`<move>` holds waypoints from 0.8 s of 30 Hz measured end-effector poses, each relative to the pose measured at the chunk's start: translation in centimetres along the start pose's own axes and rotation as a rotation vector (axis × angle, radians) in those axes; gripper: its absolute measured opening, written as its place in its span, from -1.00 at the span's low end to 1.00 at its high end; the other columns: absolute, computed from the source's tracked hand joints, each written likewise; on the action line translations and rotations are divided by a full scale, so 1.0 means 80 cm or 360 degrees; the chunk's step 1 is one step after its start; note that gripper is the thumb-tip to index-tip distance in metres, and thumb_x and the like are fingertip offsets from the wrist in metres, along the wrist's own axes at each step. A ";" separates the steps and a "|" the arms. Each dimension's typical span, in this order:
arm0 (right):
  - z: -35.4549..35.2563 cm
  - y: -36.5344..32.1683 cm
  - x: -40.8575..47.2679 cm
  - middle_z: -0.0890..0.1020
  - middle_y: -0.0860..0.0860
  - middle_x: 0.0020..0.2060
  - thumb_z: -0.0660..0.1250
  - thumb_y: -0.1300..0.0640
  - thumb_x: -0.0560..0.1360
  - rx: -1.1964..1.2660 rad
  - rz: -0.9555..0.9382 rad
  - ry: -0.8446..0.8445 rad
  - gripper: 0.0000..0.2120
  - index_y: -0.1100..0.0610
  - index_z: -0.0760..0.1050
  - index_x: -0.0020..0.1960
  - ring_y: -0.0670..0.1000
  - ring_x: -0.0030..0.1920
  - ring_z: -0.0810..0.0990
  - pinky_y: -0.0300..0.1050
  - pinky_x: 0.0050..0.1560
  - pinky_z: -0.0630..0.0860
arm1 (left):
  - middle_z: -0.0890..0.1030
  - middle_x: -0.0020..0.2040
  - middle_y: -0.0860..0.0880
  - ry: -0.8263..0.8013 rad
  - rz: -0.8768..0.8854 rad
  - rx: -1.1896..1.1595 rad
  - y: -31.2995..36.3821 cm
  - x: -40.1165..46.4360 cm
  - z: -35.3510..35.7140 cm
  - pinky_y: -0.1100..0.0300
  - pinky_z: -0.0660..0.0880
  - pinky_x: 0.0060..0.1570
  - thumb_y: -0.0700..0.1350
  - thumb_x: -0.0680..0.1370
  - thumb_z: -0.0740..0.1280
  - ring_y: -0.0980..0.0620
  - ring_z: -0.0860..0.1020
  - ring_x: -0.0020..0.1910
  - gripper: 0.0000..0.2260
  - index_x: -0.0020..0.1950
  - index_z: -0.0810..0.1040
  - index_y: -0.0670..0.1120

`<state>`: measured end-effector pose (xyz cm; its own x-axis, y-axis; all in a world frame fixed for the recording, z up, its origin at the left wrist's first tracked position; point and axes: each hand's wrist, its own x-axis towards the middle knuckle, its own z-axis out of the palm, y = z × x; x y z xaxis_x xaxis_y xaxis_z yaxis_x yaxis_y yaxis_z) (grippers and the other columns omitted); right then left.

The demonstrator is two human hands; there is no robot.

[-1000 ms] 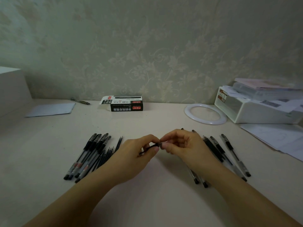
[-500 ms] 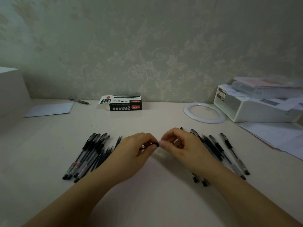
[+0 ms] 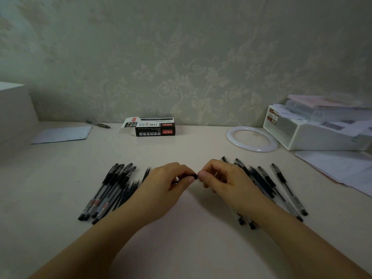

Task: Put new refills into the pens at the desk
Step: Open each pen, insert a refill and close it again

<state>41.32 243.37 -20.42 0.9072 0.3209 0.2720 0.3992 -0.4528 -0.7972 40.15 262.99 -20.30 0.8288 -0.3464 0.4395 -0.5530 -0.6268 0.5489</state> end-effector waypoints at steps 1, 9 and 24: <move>0.000 -0.001 0.000 0.61 -0.08 -0.30 0.31 -0.07 0.56 0.0024 -0.0005 -0.0012 -0.84 -0.07 0.56 -0.16 -0.11 -0.29 0.52 -0.04 -0.16 0.56 | 0.58 -0.16 0.20 0.0002 0.0015 0.0011 0.001 0.000 -0.001 0.52 0.35 -0.15 -0.04 0.58 0.29 0.27 0.52 -0.11 -0.87 0.05 0.62 0.07; 0.003 0.000 0.000 0.60 -0.11 -0.34 0.31 -0.08 0.56 0.0123 0.0065 0.0009 -0.78 -0.01 0.58 -0.19 -0.11 -0.28 0.51 -0.09 -0.14 0.51 | 0.58 -0.16 0.16 0.0119 0.0070 0.0096 0.007 0.001 -0.008 0.52 0.35 -0.16 -0.08 0.54 0.37 0.22 0.51 -0.13 -0.90 0.01 0.65 0.05; 0.013 0.010 0.009 0.52 -0.13 0.01 0.28 -0.02 0.59 -0.1118 -0.0076 0.0193 -0.88 -0.03 0.55 0.06 -0.03 0.10 0.42 -0.07 0.12 0.31 | 0.58 -0.15 0.16 0.0106 -0.0314 0.0182 -0.008 -0.003 -0.002 0.44 0.38 -0.22 0.04 0.57 0.28 0.23 0.51 -0.16 -0.90 0.00 0.59 0.15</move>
<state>42.12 244.07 -21.42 0.8786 0.2777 0.3885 0.3930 -0.8825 -0.2582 40.31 263.61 -20.61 0.9104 -0.1649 0.3793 -0.3643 -0.7539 0.5466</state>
